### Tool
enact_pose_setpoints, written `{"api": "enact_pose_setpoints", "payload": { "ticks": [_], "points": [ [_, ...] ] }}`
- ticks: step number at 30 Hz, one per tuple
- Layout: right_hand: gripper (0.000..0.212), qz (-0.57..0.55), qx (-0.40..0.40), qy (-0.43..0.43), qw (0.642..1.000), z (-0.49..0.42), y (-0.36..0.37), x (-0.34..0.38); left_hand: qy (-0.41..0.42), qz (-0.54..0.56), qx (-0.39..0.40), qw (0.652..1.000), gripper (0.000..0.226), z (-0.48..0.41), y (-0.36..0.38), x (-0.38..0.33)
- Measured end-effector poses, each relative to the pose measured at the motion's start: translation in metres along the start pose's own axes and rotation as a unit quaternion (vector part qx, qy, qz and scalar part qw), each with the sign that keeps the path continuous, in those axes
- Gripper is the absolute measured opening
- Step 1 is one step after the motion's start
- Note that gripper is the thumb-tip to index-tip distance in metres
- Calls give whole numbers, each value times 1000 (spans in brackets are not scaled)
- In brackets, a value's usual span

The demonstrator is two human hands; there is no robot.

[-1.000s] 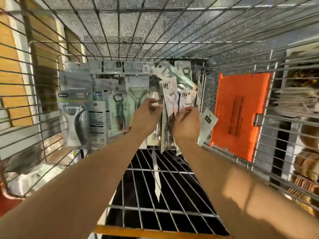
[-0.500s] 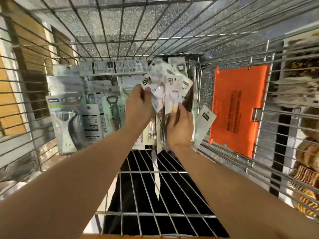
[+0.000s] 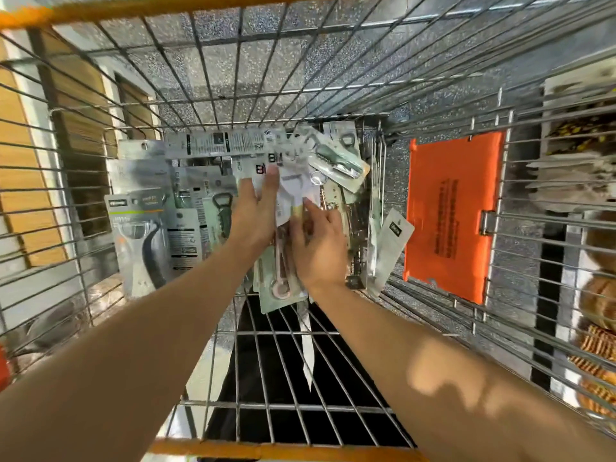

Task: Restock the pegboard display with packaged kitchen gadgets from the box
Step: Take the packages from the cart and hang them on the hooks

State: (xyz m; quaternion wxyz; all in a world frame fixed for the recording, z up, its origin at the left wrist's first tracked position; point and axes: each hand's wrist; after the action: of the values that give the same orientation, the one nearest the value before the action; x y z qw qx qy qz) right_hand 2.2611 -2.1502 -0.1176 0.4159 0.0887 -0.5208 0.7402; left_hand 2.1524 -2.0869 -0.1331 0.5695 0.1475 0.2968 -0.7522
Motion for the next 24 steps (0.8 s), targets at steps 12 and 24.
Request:
{"api": "enact_pose_setpoints", "payload": {
  "ticks": [12,24],
  "points": [
    [31,-18,59,217,974,-11,-6,-50,-55,89,-102,989,18,-4,-20,21],
    [57,-17,154,180,971,-9,2,-42,-35,-8,-122,992,20,-5,-50,21]
  ]
}}
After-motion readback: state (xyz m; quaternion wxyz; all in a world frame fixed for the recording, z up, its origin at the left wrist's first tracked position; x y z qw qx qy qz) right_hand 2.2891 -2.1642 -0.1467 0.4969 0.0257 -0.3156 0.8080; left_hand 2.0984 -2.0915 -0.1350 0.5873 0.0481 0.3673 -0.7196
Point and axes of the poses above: each hand's wrist, its own z-axis away from the middle knuckle, its own y-axis out of the palm, x = y × z, and after that the axes turned 3 degrees about -z, right-handed
